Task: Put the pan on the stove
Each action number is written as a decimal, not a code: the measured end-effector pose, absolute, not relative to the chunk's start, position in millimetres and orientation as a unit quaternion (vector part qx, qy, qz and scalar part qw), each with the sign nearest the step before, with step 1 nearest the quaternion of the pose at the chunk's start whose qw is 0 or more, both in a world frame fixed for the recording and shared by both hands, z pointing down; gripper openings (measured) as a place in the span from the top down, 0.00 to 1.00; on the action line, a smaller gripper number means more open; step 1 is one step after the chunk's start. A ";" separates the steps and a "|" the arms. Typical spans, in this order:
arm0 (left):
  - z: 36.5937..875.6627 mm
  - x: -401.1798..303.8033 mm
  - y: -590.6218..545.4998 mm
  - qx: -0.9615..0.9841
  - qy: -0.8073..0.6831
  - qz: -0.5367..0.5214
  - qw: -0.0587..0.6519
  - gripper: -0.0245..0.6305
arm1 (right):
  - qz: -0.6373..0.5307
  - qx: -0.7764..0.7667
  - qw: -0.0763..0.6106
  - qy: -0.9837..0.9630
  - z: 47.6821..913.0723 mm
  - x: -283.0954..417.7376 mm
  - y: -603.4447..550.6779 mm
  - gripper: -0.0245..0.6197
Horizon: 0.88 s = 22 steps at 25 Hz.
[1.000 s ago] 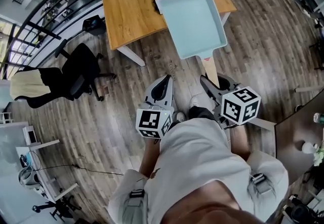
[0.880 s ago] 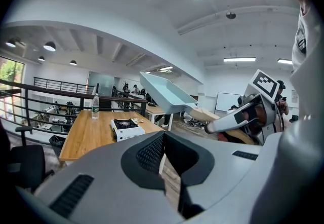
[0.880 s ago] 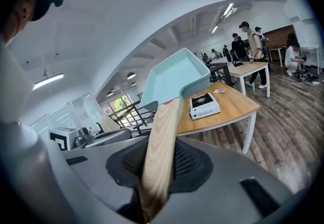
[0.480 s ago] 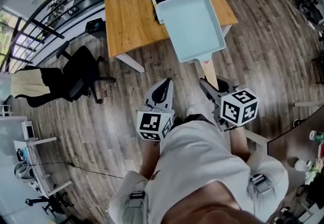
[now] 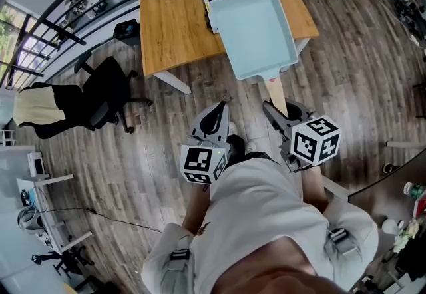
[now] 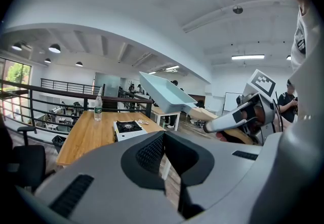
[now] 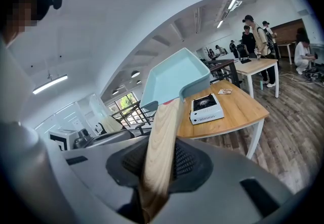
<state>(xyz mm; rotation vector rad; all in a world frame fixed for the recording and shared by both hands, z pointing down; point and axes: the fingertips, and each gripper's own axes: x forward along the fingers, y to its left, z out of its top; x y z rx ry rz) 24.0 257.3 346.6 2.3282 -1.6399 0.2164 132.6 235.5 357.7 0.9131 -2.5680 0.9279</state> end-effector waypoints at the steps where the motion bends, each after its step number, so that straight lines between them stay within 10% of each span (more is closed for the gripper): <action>1: 348.6 21.8 252.7 0.807 -0.567 0.074 0.144 0.93 | 0.320 0.316 0.132 -0.883 359.2 130.1 231.1 0.80; 22: 343.8 -52.8 141.7 0.832 -0.533 0.059 0.141 0.93 | 0.333 0.343 0.139 -0.867 365.6 54.3 137.2 0.80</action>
